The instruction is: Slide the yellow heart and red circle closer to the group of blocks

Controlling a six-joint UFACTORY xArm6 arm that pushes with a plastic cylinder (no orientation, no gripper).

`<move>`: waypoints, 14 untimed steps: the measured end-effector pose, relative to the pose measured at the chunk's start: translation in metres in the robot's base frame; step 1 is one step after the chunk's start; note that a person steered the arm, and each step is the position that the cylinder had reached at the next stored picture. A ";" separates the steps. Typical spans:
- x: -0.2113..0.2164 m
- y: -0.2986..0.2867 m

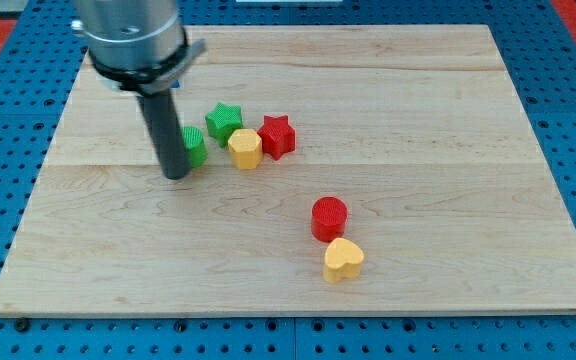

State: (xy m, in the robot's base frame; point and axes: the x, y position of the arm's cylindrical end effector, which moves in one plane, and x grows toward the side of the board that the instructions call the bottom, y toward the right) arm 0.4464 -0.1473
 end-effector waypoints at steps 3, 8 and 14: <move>-0.027 0.016; 0.126 0.038; 0.163 0.202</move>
State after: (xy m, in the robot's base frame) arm 0.6099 0.0547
